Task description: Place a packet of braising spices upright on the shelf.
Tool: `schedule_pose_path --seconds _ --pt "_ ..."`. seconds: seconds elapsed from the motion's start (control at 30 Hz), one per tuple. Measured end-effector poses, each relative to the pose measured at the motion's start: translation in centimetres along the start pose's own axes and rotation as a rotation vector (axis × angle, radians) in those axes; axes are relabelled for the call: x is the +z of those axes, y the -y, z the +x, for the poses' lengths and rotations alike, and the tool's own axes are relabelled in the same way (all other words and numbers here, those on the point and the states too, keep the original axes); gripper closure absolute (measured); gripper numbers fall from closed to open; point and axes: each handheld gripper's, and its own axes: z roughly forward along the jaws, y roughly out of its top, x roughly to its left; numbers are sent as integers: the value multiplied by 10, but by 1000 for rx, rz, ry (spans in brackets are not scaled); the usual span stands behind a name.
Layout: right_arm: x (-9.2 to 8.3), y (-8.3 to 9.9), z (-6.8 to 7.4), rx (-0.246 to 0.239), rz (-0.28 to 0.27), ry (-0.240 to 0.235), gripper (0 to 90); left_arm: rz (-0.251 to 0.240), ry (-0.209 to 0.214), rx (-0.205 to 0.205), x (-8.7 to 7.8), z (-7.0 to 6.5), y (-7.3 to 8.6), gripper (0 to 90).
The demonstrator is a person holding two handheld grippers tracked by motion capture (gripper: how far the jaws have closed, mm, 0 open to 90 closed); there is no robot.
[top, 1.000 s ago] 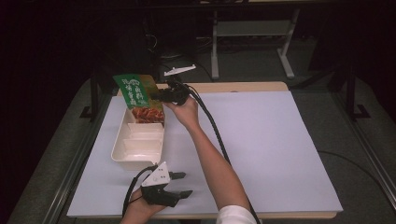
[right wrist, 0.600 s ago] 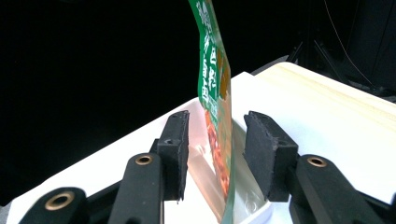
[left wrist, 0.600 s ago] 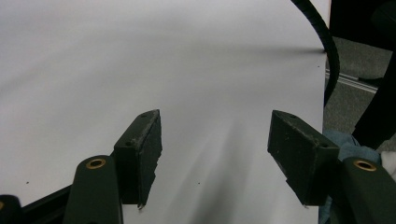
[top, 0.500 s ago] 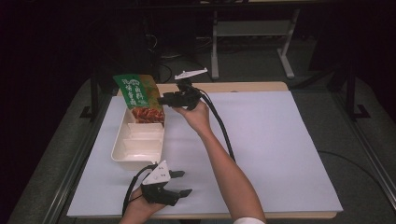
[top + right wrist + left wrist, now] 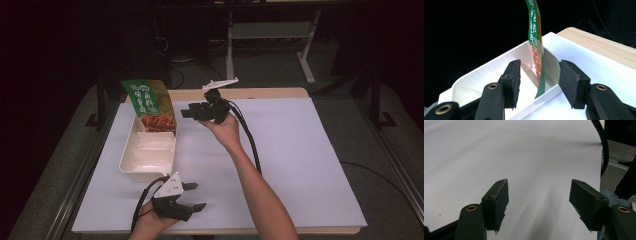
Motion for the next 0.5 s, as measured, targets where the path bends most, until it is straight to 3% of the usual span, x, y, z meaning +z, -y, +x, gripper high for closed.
schedule_pose_path --seconds 0.13,0.5 --pt "-10 5 0 1 2 2 484 -11 -4 -19 -2 2 0 303" --pt "-33 20 -3 16 14 3 442 4 -9 -21 -2 2 1 285"
